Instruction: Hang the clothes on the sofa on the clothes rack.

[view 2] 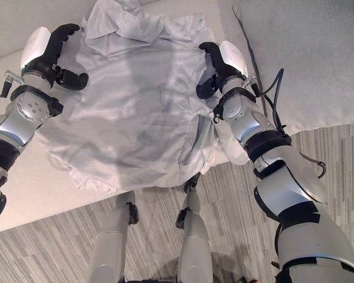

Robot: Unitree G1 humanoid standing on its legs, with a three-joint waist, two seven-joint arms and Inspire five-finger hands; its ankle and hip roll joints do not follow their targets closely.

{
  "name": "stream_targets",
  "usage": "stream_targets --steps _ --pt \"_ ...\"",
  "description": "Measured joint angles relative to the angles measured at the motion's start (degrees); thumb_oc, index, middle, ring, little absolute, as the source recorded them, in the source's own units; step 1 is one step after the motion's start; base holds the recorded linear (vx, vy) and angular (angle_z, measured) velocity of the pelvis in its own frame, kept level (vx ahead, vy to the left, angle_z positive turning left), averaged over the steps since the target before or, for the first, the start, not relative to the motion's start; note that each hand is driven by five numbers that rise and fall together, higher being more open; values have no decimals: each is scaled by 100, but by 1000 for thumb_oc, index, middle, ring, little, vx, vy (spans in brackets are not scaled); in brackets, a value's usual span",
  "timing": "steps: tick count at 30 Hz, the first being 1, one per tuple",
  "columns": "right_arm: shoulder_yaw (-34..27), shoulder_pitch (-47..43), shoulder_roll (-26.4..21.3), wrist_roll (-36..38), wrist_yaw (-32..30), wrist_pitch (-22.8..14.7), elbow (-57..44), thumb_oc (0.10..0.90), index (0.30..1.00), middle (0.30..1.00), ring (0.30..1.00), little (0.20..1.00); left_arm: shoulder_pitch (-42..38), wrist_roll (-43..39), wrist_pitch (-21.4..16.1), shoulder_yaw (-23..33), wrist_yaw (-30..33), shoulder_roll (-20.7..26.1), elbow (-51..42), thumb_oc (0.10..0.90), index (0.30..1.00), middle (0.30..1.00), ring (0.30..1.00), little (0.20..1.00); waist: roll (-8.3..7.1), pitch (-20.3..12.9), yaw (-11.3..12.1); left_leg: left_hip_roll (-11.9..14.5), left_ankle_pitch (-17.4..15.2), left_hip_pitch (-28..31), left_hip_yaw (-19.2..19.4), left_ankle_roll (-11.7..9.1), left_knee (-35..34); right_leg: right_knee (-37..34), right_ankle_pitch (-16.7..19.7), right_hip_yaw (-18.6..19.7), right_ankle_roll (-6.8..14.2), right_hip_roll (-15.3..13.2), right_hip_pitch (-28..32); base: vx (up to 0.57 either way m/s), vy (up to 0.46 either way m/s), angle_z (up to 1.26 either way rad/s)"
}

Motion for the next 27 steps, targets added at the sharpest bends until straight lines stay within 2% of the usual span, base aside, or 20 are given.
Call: stream_targets --steps 5,6,7,8,9,10,15,16,19,20,24,27 --pt "48 -4 0 2 26 -13 55 800 900 900 900 900 -5 198 6 -171 -21 0 57 800 900 900 900 900 0 0 -1 -1 8 2 0 5 0 0 0 0 0 -4 3 0 0 0" --pt "54 -8 0 3 34 -15 56 744 815 815 815 815 -1 201 9 -185 -31 0 82 800 900 900 900 900 0 0 -4 -1 8 1 1 4 -1 0 0 2 0 -4 0 0 0 0" --pt "57 -11 0 3 34 -17 58 590 585 585 585 585 -2 217 8 -195 -42 0 121 762 844 844 844 844 0 0 -6 -1 8 2 2 4 -1 0 0 3 0 -4 0 0 0 0" --pt "52 -21 -1 3 34 -18 66 505 458 458 458 458 -2 240 21 -199 -50 1 142 621 632 632 632 632 0 0 -9 0 8 1 3 4 -1 0 0 3 0 -4 -1 0 0 0" --pt "46 -43 -1 3 33 -18 90 449 373 373 373 373 -2 244 29 -200 -62 1 155 538 507 507 507 507 0 0 -11 0 8 1 3 4 -1 0 0 3 0 -3 -1 0 0 0" --pt "46 -58 -5 4 34 -14 103 400 300 300 300 300 -1 244 31 -203 -77 1 170 400 300 300 300 300 0 0 -12 -2 8 1 3 4 -1 0 0 3 0 -3 0 0 0 0" --pt "-25 239 -23 89 289 35 -13 400 300 300 300 300 21 276 89 -173 -111 16 178 400 300 300 300 300 1 0 7 -1 8 25 3 4 0 1 0 3 0 -2 20 0 0 0" --pt "-241 585 -129 112 294 105 -583 400 300 300 300 300 97 413 96 -139 -113 171 58 400 300 300 300 300 2 0 -4 5 9 75 6 5 1 1 1 7 -1 -4 59 -12 -31 -3" --pt "-420 1265 -248 111 302 102 -1258 400 300 300 300 300 302 415 120 306 -104 336 -153 400 300 300 300 300 5 2 1 15 9 233 8 5 0 1 -1 19 -1 -2 205 -17 -68 -2" --pt "-746 1741 -354 107 317 95 -1705 400 300 300 300 300 572 419 114 703 -93 430 -478 400 300 300 300 300 11 5 9 17 9 329 8 5 0 0 -3 20 -1 -3 309 -15 -63 0" --pt "-1053 2228 -511 92 308 38 -2022 400 300 300 300 300 1084 419 101 1294 -34 459 -915 400 300 300 300 300 23 1 6 27 -31 585 3 -43 -3 -3 -35 25 1 -8 553 -6 -61 -2" --pt "-1527 2517 -586 3 255 0 -2422 400 300 300 300 300 1892 439 106 1945 127 459 -1698 400 300 300 300 300 72 6 -2 59 -56 772 -5 -77 -3 0 -43 21 -4 -2 747 -5 -111 -3"
